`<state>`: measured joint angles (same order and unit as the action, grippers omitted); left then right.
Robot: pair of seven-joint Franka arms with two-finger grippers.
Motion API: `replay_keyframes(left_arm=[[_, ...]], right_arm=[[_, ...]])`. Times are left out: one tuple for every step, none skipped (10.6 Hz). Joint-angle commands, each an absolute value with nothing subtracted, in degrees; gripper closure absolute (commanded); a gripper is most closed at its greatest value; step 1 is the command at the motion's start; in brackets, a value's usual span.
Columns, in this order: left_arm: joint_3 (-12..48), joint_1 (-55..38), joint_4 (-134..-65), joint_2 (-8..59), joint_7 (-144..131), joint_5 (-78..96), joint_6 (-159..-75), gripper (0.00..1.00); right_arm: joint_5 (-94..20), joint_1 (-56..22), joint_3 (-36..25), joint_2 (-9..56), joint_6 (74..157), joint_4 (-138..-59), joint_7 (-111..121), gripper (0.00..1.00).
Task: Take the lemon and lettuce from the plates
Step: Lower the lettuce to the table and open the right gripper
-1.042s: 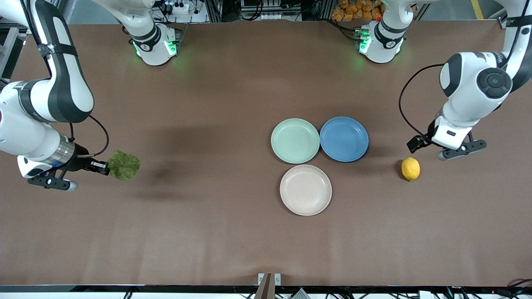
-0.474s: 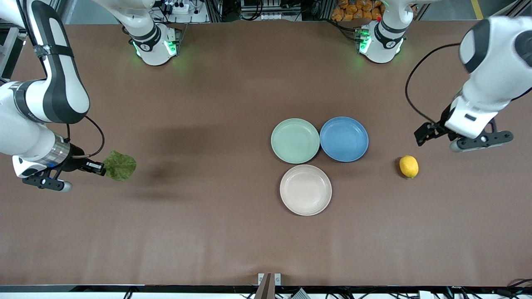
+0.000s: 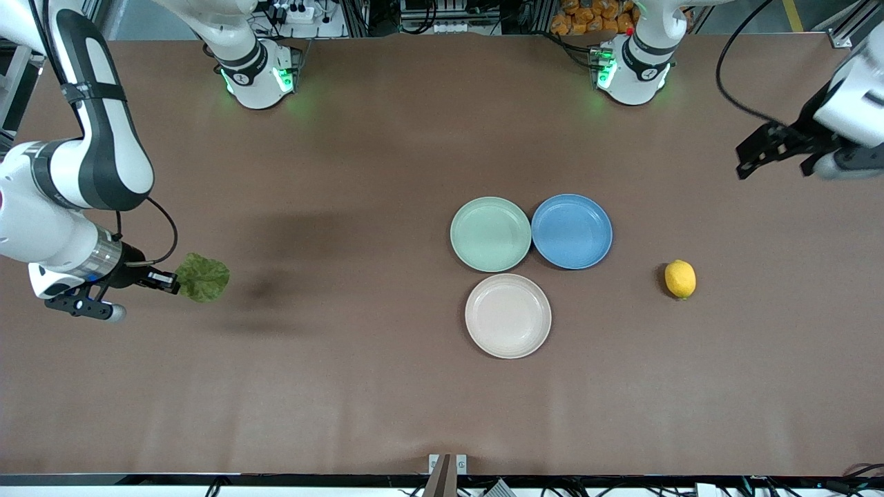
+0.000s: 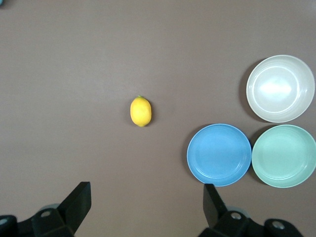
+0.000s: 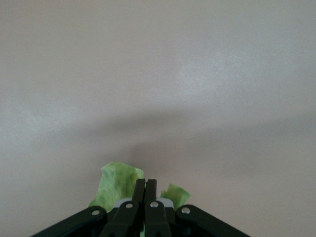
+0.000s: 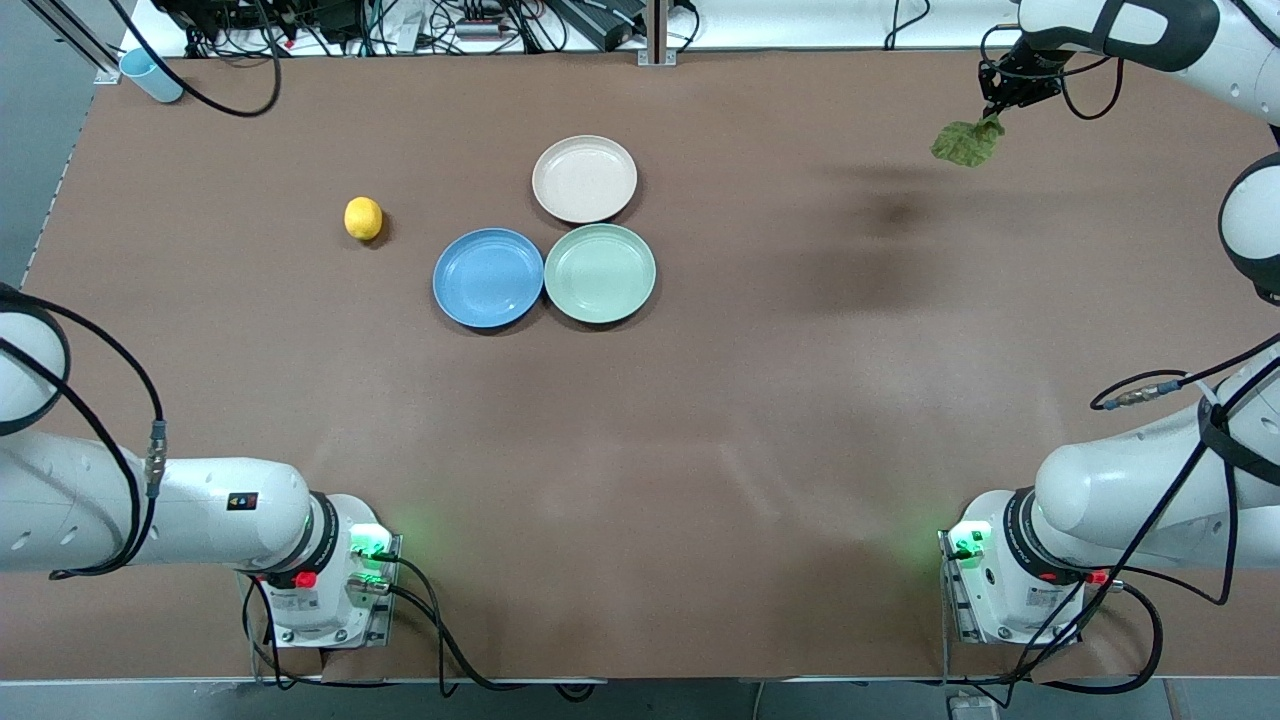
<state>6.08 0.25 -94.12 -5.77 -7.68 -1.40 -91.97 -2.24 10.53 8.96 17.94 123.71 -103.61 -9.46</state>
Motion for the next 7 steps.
replay_keyframes(left_arm=[[5.89, 0.53, -90.62, -4.31, -5.89, -0.79, -88.77, 0.00], [6.06, 0.53, -90.53, -4.31, -5.89, -0.88, -88.68, 0.00], [6.24, 0.53, -90.09, -4.31, -4.67, -0.79, -88.16, 0.00], [6.33, 0.44, -89.04, -4.31, -2.40, -0.62, -87.46, 0.00], [6.24, 0.53, -88.77, -4.22, -0.81, -0.35, -86.49, 0.00], [6.07, 0.53, -88.77, -4.13, -0.44, 0.08, -86.40, 0.00], [5.98, 0.61, -88.77, -3.87, -0.44, 1.65, -86.31, 0.00]], right_arm=[[-1.67, 11.34, 9.67, 18.19, 125.41, -104.33, -8.79, 1.00], [-1.67, 11.42, 9.67, 18.89, 126.12, -104.24, -8.88, 1.00], [-1.67, 11.51, 9.67, 19.59, 127.17, -104.24, -8.79, 1.00], [-1.67, 11.43, 9.67, 20.21, 128.13, -104.24, -8.79, 1.00], [-1.67, 11.43, 9.67, 20.91, 129.36, -104.33, -8.79, 1.00], [-1.67, 11.43, 9.67, 21.88, 130.51, -104.33, -8.79, 1.00], [-1.67, 11.34, 9.67, 23.36, 132.61, -104.76, -8.79, 1.00]])
